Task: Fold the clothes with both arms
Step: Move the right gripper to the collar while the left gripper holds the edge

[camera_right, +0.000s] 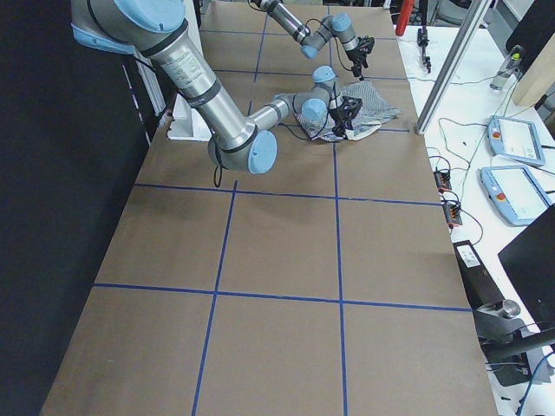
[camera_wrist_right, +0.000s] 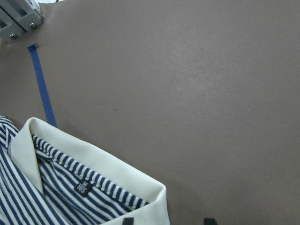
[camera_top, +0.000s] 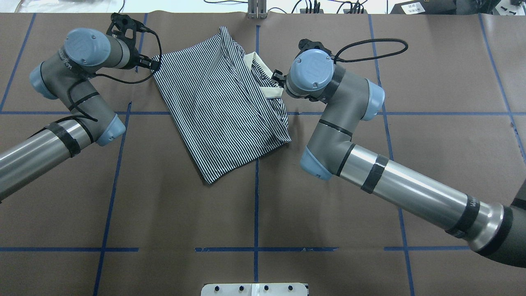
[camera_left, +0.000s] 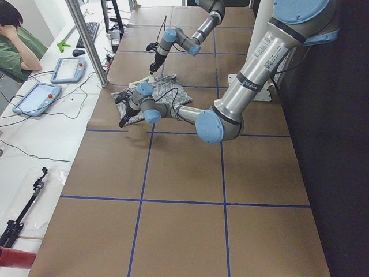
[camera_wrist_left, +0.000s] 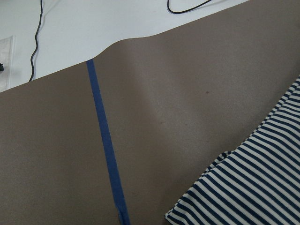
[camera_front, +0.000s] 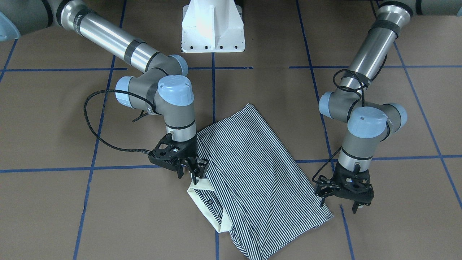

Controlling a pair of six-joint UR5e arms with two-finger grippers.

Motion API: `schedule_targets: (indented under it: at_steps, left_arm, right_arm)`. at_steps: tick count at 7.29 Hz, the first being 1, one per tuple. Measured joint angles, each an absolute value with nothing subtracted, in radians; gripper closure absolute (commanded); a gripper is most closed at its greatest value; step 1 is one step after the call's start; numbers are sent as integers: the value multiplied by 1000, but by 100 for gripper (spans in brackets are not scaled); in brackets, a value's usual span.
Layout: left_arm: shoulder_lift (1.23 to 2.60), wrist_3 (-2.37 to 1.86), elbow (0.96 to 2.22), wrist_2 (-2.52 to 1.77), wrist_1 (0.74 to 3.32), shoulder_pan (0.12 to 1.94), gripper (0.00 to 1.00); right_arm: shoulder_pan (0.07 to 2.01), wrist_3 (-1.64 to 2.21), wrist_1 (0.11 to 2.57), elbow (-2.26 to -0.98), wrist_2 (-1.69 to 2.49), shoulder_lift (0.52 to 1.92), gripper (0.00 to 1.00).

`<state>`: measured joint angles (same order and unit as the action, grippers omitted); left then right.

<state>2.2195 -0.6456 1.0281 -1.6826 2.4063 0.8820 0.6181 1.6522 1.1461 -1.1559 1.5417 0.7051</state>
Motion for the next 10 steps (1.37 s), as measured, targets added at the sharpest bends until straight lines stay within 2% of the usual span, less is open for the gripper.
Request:
schedule_targets:
  at_steps: [3,5,6,7,8,10]
  left_arm:
    - [2215,-648,1029,-1696,2407,883,0]
    - [2208,-649,1031,-1697,2412,883,0]
    - [2203,-650,1035,-1697,2415,884,0]
    - [2201,-650,1037,-1697,2415,884,0]
    - [2200,-650,1038,-1697,2416,884,0]
    - [2198,-651,1042,-1697,2417,884,0]
  right_arm:
    - [595,1680,1143,-1133,1499,692,46]
    - [584,1688,1142,-1120,1483,689,56]
    - [581,1690,1140,-1106,1479,682,63]
    - [580,1692,1131,-1092,1475,676,89]
    - [580,1694,1121,-1084,1473,673,100]
    - [584,1699,1114,-1082,1473,672,100]
